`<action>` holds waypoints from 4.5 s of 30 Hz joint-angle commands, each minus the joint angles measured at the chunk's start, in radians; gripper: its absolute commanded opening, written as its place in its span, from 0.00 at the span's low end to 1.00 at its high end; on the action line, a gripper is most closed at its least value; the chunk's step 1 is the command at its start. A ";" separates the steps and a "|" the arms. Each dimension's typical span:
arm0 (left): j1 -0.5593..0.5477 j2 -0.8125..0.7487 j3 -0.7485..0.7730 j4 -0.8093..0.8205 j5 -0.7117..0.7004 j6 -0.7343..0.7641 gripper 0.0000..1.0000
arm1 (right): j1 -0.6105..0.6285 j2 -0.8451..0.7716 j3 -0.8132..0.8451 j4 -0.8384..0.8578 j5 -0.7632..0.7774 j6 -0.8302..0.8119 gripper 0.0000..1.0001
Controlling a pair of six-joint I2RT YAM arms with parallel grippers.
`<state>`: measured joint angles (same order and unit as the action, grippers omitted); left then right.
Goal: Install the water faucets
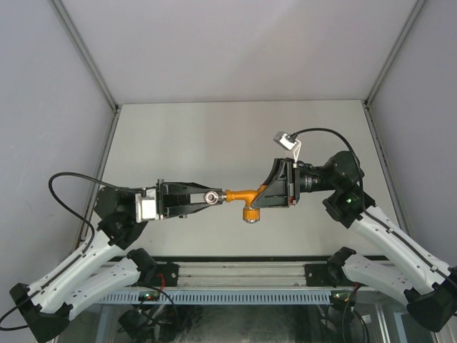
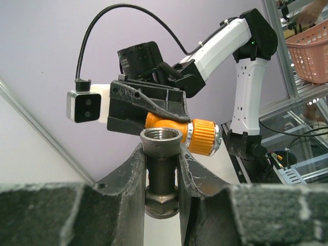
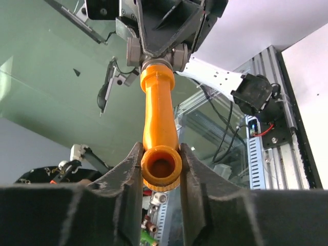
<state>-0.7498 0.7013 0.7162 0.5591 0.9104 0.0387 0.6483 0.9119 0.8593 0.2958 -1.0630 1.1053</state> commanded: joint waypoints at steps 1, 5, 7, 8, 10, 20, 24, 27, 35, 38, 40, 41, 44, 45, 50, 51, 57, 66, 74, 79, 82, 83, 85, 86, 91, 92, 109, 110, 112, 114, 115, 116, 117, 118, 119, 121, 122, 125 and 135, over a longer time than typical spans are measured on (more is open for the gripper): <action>-0.011 0.007 -0.037 -0.051 -0.068 -0.010 0.00 | 0.018 -0.055 0.033 -0.010 0.140 -0.017 0.36; -0.011 -0.020 -0.096 0.076 -0.119 -0.110 0.00 | 0.018 -0.113 0.011 -0.094 0.281 -0.125 0.64; -0.011 -0.028 -0.110 0.100 -0.136 -0.140 0.00 | 0.017 -0.132 -0.007 -0.096 0.335 -0.155 0.70; -0.011 -0.030 -0.114 0.108 -0.141 -0.151 0.00 | 0.017 -0.140 -0.014 -0.095 0.354 -0.166 0.72; -0.011 -0.033 -0.123 0.127 -0.154 -0.178 0.00 | 0.017 -0.155 -0.026 -0.110 0.392 -0.200 0.77; -0.011 -0.048 -0.181 0.217 -0.230 -0.313 0.00 | 0.017 -0.288 -0.053 -0.221 0.737 -0.609 0.83; -0.011 -0.071 -0.193 0.216 -0.324 -0.369 0.00 | 0.019 -0.378 -0.065 -0.243 0.721 -1.088 0.88; -0.011 -0.081 -0.187 0.204 -0.359 -0.417 0.00 | 0.022 -0.447 -0.087 -0.279 0.763 -1.436 0.96; -0.011 -0.098 -0.146 0.056 -0.457 -0.451 0.00 | 0.096 -0.500 -0.169 -0.390 0.908 -2.116 1.00; -0.011 -0.090 -0.138 0.043 -0.468 -0.468 0.00 | 0.203 -0.501 -0.225 -0.349 1.008 -2.324 1.00; -0.011 -0.082 -0.132 0.041 -0.472 -0.481 0.00 | 0.282 -0.484 -0.255 -0.283 1.084 -2.427 1.00; -0.011 -0.080 -0.129 0.042 -0.474 -0.489 0.00 | 0.312 -0.472 -0.269 -0.247 1.116 -2.476 1.00; -0.011 -0.072 -0.120 0.041 -0.490 -0.510 0.00 | 0.384 -0.437 -0.327 -0.103 1.166 -2.595 1.00; -0.010 -0.071 -0.119 0.041 -0.498 -0.517 0.00 | 0.402 -0.425 -0.338 -0.070 1.168 -2.621 1.00; -0.010 -0.064 -0.109 0.041 -0.514 -0.543 0.00 | 0.473 -0.353 -0.364 0.031 1.177 -2.710 1.00; -0.010 -0.063 -0.107 0.041 -0.516 -0.548 0.00 | 0.482 -0.342 -0.364 0.036 1.177 -2.713 1.00; -0.010 -0.053 -0.098 0.041 -0.529 -0.567 0.00 | 0.540 -0.261 -0.380 0.154 1.178 -2.766 1.00; -0.010 -0.054 -0.102 0.041 -0.587 -0.588 0.00 | 0.560 -0.201 -0.379 0.189 1.125 -2.718 0.89; -0.010 -0.035 -0.103 0.042 -0.574 -0.607 0.00 | 0.560 -0.196 -0.365 0.174 1.081 -2.636 0.63; -0.010 -0.018 -0.105 0.067 -0.566 -0.637 0.00 | 0.560 -0.178 -0.362 0.195 1.070 -2.647 0.57; -0.010 -0.007 -0.107 0.074 -0.554 -0.647 0.00 | 0.560 -0.168 -0.351 0.192 1.068 -2.648 0.56; -0.010 -0.005 -0.106 0.075 -0.550 -0.649 0.00 | 0.560 -0.166 -0.349 0.195 1.068 -2.649 0.55; -0.010 0.000 -0.106 0.075 -0.537 -0.649 0.00 | 0.560 -0.165 -0.343 0.195 1.069 -2.641 0.51; -0.010 0.002 -0.105 0.075 -0.525 -0.646 0.00 | 0.560 -0.167 -0.339 0.189 1.068 -2.632 0.48; -0.010 0.011 -0.093 0.064 -0.441 -0.606 0.00 | 0.560 -0.212 -0.286 0.066 1.039 -2.510 0.30; -0.010 0.012 -0.090 0.058 -0.426 -0.597 0.00 | 0.559 -0.222 -0.278 0.043 1.035 -2.483 0.28; -0.010 0.042 -0.040 0.052 -0.360 -0.649 0.00 | 0.558 -0.247 -0.236 -0.098 1.074 -2.450 0.53; -0.010 0.039 -0.036 0.055 -0.360 -0.657 0.00 | 0.556 -0.240 -0.240 -0.098 1.088 -2.479 0.56; -0.010 0.034 -0.035 0.073 -0.361 -0.677 0.00 | 0.556 -0.232 -0.254 -0.081 1.104 -2.523 0.63; -0.010 0.027 -0.035 0.080 -0.368 -0.693 0.00 | 0.556 -0.224 -0.268 -0.047 1.107 -2.568 0.68; -0.010 0.022 -0.036 0.081 -0.380 -0.697 0.00 | 0.557 -0.219 -0.275 -0.033 1.106 -2.588 0.69; -0.010 0.017 -0.039 0.081 -0.403 -0.702 0.00 | 0.557 -0.213 -0.282 -0.016 1.106 -2.602 0.71; -0.010 0.010 -0.043 0.081 -0.432 -0.705 0.00 | 0.559 -0.207 -0.291 0.006 1.106 -2.617 0.71; -0.010 0.001 -0.050 0.083 -0.462 -0.721 0.00 | 0.564 -0.202 -0.304 0.046 1.106 -2.634 0.71; -0.010 -0.006 -0.060 0.093 -0.484 -0.741 0.00 | 0.567 -0.195 -0.322 0.089 1.107 -2.655 0.71; -0.010 -0.021 -0.076 0.105 -0.519 -0.754 0.00 | 0.575 -0.184 -0.353 0.176 1.110 -2.680 0.68; -0.010 -0.027 -0.082 0.104 -0.536 -0.760 0.00 | 0.579 -0.178 -0.359 0.210 1.112 -2.683 0.65; -0.010 -0.046 -0.098 0.105 -0.571 -0.770 0.00 | 0.585 -0.167 -0.365 0.271 1.110 -2.693 0.51; -0.010 -0.014 -0.103 0.120 -0.461 -0.752 0.00 | 0.592 -0.174 -0.337 0.326 1.078 -2.554 0.14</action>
<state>-0.7582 0.6769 0.6075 0.5816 0.3985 -0.7387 1.2243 0.7692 0.4877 0.5423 0.0422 -1.5902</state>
